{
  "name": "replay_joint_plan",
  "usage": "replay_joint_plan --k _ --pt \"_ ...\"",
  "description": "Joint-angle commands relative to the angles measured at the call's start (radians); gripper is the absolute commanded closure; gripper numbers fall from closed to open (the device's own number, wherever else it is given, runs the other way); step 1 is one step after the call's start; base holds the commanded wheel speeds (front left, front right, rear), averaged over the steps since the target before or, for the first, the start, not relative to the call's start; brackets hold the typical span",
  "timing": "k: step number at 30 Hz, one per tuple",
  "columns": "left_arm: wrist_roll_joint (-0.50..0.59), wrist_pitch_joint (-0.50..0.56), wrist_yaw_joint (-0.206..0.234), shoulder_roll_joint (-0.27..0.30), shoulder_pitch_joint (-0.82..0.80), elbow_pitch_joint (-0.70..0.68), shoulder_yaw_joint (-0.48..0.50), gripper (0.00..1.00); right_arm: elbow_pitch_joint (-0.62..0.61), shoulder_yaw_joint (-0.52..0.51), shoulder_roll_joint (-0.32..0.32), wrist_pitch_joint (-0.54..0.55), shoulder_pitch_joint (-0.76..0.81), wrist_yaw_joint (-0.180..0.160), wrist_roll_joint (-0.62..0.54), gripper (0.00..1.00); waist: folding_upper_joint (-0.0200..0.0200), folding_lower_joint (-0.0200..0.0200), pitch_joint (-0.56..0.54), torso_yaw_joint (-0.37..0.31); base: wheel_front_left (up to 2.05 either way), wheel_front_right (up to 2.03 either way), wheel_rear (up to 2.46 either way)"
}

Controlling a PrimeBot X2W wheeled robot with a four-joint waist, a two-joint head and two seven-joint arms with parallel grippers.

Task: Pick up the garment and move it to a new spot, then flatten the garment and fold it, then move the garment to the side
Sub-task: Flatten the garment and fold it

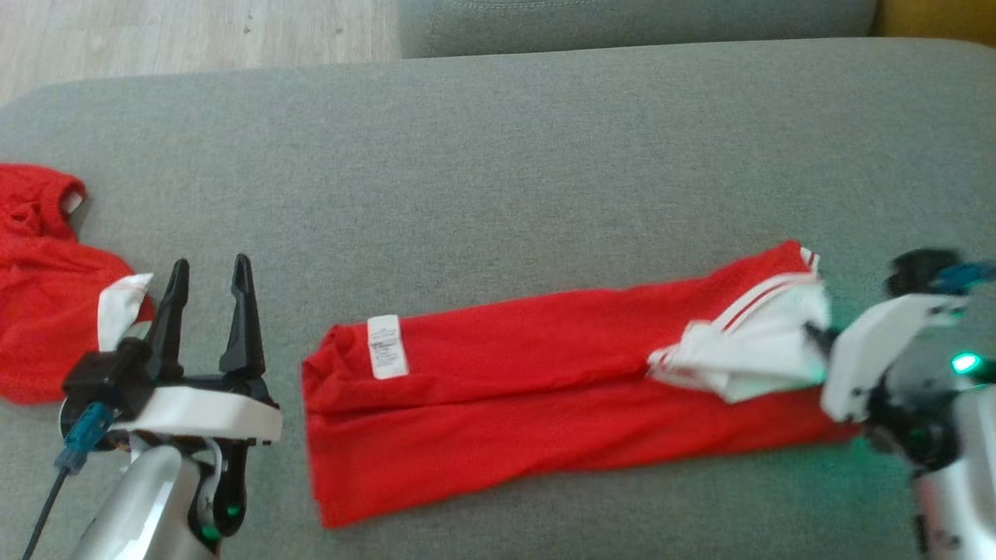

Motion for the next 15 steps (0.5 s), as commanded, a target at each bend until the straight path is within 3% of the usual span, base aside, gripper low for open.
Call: replay_joint_plan --k 1,9,15 --pt "0.008 -0.01 -0.003 0.029 -0.026 -0.03 0.044 0.0 -0.071 -0.007 -0.041 -0.011 -0.016 0.008 0.0 1.0 0.0 0.0 -0.001 -0.001 0.0 0.0 0.0" --pt "0.009 -0.01 0.002 0.036 -0.007 -0.049 0.046 0.0 -0.279 -0.225 -0.132 0.046 0.086 0.008 -0.131 1.0 0.0 0.0 -0.006 -0.01 0.0 0.0 0.0" --pt "0.012 -0.006 0.008 0.037 0.0 -0.062 0.038 0.0 -0.358 -0.317 -0.142 0.077 0.148 0.008 -0.185 1.0 0.0 0.0 -0.01 -0.019 0.0 0.0 0.0"
